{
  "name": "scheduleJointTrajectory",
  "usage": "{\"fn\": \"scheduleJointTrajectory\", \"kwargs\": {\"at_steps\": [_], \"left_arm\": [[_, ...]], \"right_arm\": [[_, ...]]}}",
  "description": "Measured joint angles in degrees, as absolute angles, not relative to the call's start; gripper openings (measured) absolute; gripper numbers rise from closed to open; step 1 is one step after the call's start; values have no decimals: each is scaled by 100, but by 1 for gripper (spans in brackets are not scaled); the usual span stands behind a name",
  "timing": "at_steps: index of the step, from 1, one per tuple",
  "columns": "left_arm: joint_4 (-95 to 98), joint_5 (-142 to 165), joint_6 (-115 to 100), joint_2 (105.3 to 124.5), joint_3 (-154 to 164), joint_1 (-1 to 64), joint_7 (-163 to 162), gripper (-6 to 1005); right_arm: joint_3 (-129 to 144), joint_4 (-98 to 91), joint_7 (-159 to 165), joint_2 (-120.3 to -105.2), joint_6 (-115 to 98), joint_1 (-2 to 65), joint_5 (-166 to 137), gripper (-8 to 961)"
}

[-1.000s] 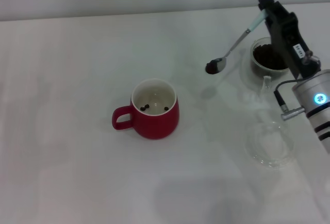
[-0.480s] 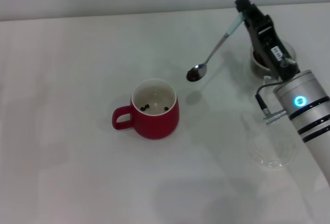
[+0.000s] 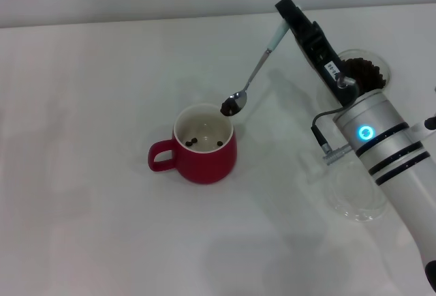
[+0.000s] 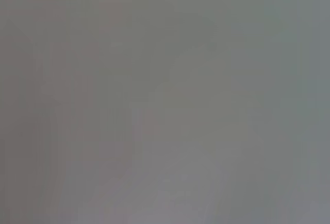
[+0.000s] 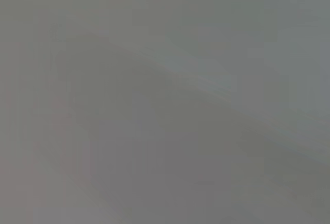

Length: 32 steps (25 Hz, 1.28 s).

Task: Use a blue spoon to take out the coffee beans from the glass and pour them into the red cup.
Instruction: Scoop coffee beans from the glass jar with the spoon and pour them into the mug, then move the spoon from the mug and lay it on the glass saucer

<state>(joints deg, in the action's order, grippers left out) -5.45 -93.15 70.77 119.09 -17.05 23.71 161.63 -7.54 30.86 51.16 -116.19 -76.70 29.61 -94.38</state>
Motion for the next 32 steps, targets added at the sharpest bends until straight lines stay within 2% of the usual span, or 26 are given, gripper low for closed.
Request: {"fn": "scheduleJointTrajectory", "kwargs": {"at_steps": [32], "left_arm": [[-599,-9299,7075,11918,-1705,2391,16163,876]], "right_arm": [[-910,3190,2650,-11619,-7174,3475,-10092,173]]}}
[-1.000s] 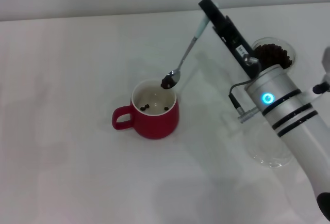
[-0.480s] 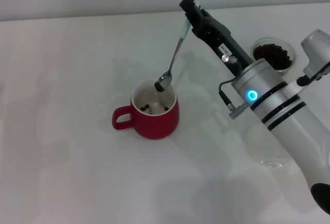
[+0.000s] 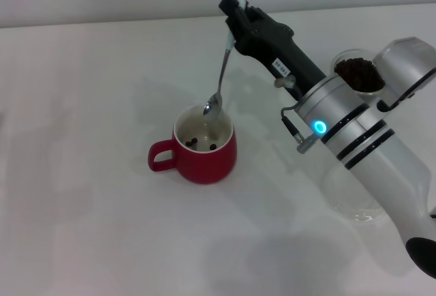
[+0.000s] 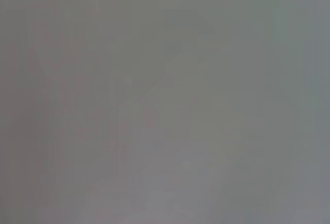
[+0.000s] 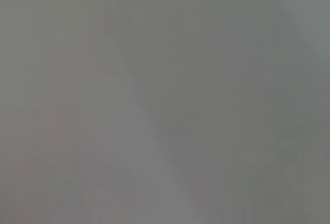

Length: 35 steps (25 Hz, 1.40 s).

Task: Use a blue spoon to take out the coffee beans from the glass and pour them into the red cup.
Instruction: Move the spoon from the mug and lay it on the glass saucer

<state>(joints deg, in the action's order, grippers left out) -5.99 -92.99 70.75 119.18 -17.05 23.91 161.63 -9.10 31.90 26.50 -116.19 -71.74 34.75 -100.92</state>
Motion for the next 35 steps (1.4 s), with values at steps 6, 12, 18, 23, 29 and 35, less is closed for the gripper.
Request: {"fn": "scheduleJointTrajectory", "kwargs": {"at_steps": [6,12,18,23,29,35], "left_arm": [[-604,-9314,7076,11927,-1705,2391,16163,876],[-607,-9326,7076,11926,-1705,2391,16163,876],[-610,-9333,7075,11926,-1705,2391,16163,876],[-619,-9335,7075,11935,-1705,2391,16154,876],[-625,-9334,7075,11936,-1705,2390,16142,876],[-624,-9343,7075,11936,-1705,2390,16144,876]], "right_arm": [[-995,3214,2486,-11619,-7232,3471,-10326,173],[-1065,3079,3062,-11603,-7800,3073,-10306,173],[-1152,2898,3678,-11593,-8401,2602,-10284,174],[-1177,2888,3679,-11593,-8730,2323,-10245,174],[-1155,2876,3682,-11593,-9034,1879,-9975,174],[-605,2774,3711,-11562,-9380,1638,-9267,175]]}}
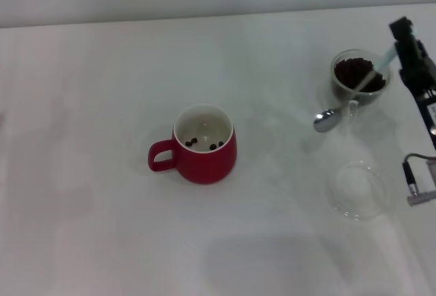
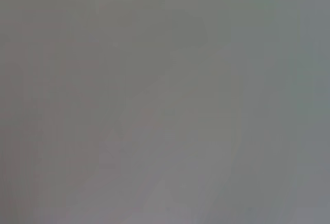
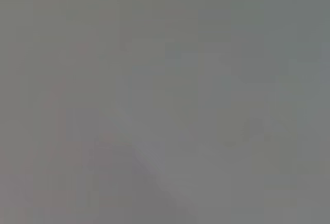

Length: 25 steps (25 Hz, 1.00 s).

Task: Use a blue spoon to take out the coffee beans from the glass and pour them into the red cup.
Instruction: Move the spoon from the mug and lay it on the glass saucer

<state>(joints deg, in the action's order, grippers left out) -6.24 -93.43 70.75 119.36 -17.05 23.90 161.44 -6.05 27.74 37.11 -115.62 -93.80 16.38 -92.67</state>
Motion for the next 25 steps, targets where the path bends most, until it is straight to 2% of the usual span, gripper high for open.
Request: {"fn": "scheduleJointTrajectory", "kwargs": {"at_steps": [12,25], "left_arm": [[-620,-9398,7075,11926,-1705,2400,16139,876],[-624,-9404,7075,11932,-1705,2446,16144,876]], "right_arm": [[982,2649,3669,-11554,-9782,1532,-7382,175],[1480,2532,3404,-11545,-9839,1262,-7100,176]]}}
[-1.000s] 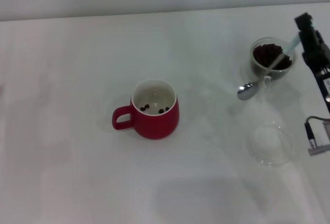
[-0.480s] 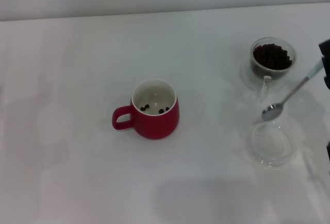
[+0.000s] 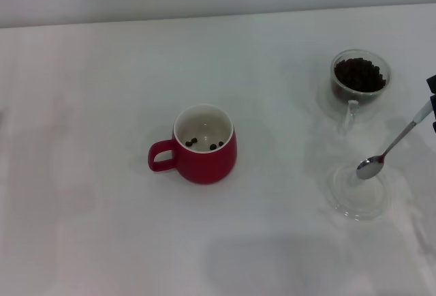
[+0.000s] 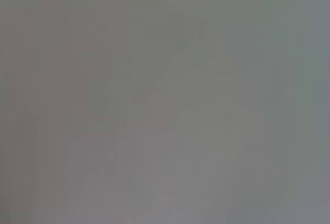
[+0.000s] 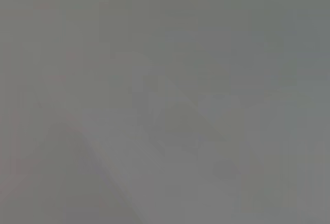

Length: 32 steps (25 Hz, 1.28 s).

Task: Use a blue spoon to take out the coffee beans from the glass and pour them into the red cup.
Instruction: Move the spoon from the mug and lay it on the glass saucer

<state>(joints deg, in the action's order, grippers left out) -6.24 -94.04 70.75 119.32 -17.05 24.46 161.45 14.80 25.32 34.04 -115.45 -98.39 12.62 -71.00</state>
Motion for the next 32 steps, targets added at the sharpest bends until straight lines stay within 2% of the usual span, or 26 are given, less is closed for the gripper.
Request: {"fn": "scheduleJointTrajectory", "kwargs": {"at_steps": [32], "left_arm": [[-677,-9404,6996,11936,-1705,2545,16163,876]], "right_arm": [[1621,2384,2953,-11566,-9009,1351,-7243,178]]}}
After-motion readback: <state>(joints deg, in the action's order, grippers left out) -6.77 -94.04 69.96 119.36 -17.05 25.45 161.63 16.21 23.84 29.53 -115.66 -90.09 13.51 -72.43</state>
